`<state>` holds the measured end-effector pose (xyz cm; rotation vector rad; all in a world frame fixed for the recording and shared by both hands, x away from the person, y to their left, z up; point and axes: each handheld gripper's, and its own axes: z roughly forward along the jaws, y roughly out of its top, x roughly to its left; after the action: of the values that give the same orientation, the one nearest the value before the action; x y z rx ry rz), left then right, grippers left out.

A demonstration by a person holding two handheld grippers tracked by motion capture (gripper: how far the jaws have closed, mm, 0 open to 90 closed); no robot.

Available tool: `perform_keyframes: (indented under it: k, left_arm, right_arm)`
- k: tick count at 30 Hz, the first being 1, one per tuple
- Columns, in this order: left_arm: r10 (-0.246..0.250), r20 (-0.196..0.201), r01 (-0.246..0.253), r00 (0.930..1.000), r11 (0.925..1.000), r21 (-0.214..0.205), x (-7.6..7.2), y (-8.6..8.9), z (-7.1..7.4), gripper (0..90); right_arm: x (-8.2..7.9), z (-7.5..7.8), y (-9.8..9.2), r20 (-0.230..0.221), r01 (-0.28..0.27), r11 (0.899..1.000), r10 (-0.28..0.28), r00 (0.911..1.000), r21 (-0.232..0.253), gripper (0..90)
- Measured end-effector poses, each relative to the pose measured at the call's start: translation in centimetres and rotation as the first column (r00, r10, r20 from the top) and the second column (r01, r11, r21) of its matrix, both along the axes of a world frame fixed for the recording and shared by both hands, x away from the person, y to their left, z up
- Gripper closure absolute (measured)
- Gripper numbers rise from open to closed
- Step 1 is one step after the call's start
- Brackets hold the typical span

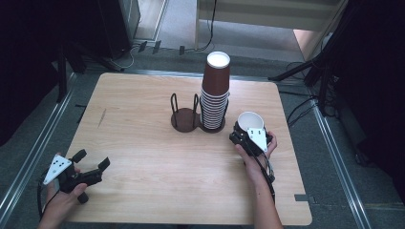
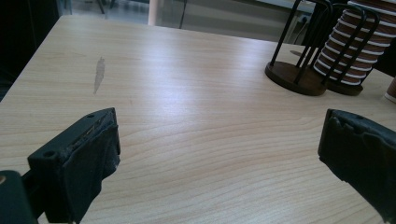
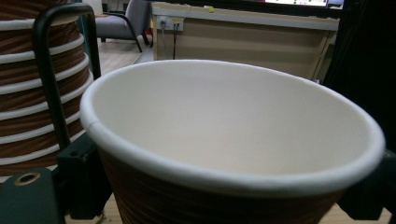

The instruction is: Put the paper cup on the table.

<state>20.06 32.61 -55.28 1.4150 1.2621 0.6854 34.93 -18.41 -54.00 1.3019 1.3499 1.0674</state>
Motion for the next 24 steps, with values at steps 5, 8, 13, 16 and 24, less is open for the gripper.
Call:
perform_keyframes:
  k: [5,8,13,16,24]
  left_arm:
    - [0.001,0.0,-0.001,1.0,1.0,0.0,0.0,0.0,0.0,0.0]
    - [0.001,-0.001,-0.001,1.0,1.0,0.001,0.0,0.0,0.0,0.0]
    - [0.001,-0.001,-0.001,1.0,1.0,0.0,0.0,0.0,0.0,0.0]
    - [0.002,0.001,-0.002,1.0,1.0,-0.002,0.0,0.0,0.0,0.0]
    - [0.003,0.001,-0.003,1.0,1.0,-0.006,0.0,0.0,0.0,0.0]
  right_arm:
    - [-0.1,-0.1,-0.3,-0.005,-0.001,1.0,0.001,1.0,0.001,10.0]
    - [-0.1,-0.1,-0.3,-0.007,-0.006,1.0,0.006,1.0,0.004,9.6]
    - [-0.2,0.2,-0.4,-0.036,-0.058,0.998,0.059,0.9976,0.034,0.0]
    - [-0.3,0.5,-0.5,-0.041,-0.065,0.995,0.068,0.9968,0.074,0.0]
    - [-1.0,1.5,-0.9,-0.04,-0.104,0.987,0.109,0.9932,0.12,0.0]
